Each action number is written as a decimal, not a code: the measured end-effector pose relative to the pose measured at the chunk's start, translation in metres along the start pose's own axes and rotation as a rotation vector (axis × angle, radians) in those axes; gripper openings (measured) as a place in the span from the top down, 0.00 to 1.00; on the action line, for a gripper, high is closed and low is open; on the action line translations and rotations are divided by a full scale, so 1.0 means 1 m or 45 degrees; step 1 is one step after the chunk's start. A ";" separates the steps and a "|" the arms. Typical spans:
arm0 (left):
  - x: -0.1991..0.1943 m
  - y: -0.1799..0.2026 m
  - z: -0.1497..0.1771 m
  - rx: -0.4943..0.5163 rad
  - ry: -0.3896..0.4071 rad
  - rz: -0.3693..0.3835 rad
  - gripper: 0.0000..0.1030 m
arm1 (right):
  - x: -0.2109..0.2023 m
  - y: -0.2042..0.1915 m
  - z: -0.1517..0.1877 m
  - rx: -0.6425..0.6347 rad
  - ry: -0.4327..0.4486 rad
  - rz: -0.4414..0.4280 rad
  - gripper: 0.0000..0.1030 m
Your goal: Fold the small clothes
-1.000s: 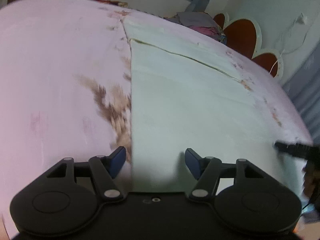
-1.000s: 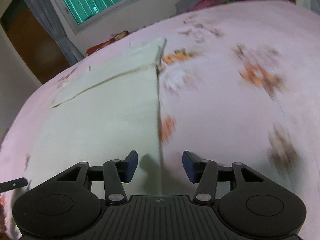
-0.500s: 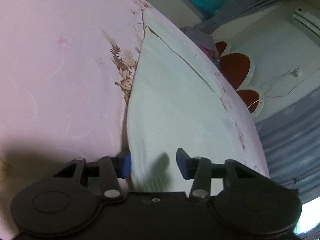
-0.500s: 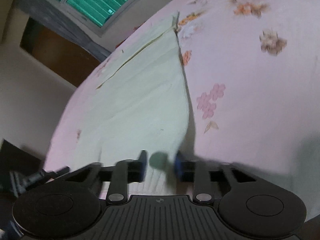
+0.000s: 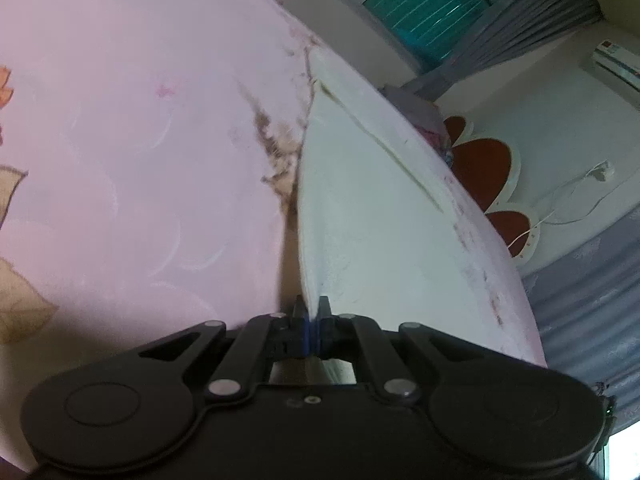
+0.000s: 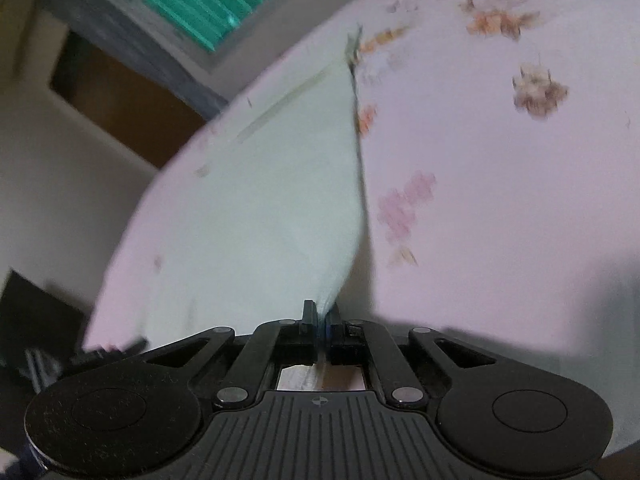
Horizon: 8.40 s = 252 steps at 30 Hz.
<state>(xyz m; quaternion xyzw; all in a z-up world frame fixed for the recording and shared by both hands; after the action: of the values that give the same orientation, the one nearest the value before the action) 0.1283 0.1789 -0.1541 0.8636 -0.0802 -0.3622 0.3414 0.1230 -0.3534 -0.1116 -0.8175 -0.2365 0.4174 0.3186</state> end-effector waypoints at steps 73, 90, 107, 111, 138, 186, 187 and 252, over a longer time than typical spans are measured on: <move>0.294 0.059 -0.320 0.430 0.109 -0.243 0.57 | 0.288 -0.015 -0.327 -0.375 0.083 0.538 0.80; 0.315 0.080 -0.288 0.712 0.024 -0.216 0.47 | 0.325 -0.062 -0.292 -0.690 0.088 0.624 0.55; 0.307 0.137 -0.213 0.945 -0.027 -0.286 0.22 | 0.325 -0.102 -0.232 -0.845 0.005 0.459 0.55; 0.284 0.119 -0.220 0.880 -0.006 -0.318 0.27 | 0.300 -0.067 -0.247 -0.711 0.127 0.702 0.55; 0.204 0.155 -0.115 0.814 -0.003 -0.242 0.58 | 0.235 -0.113 -0.131 -0.696 -0.064 0.220 0.86; 0.166 0.096 -0.124 0.653 0.045 -0.482 0.53 | 0.158 -0.051 -0.148 -0.559 0.153 0.570 0.91; 0.166 0.095 -0.124 0.654 0.044 -0.481 0.53 | 0.159 -0.050 -0.150 -0.558 0.143 0.573 0.91; 0.187 0.043 -0.160 -0.284 0.504 -0.182 0.92 | 0.349 -0.132 -0.200 -0.587 0.052 0.369 1.00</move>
<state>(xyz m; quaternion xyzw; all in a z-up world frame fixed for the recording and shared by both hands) 0.3778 0.1590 -0.1524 0.8782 0.0903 -0.2159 0.4171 0.4618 -0.0998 -0.1124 -0.9020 -0.1993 0.3773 0.0659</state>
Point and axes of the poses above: each gripper's, at about its wrist camera, not at the fingertips, and x roughly the way its jaws point, y to its right, z to its underside, the point moved 1 cm from there along x, roughly the way its jaws point, and after that the axes turned 2 degrees about x, right-handed, at the moved point
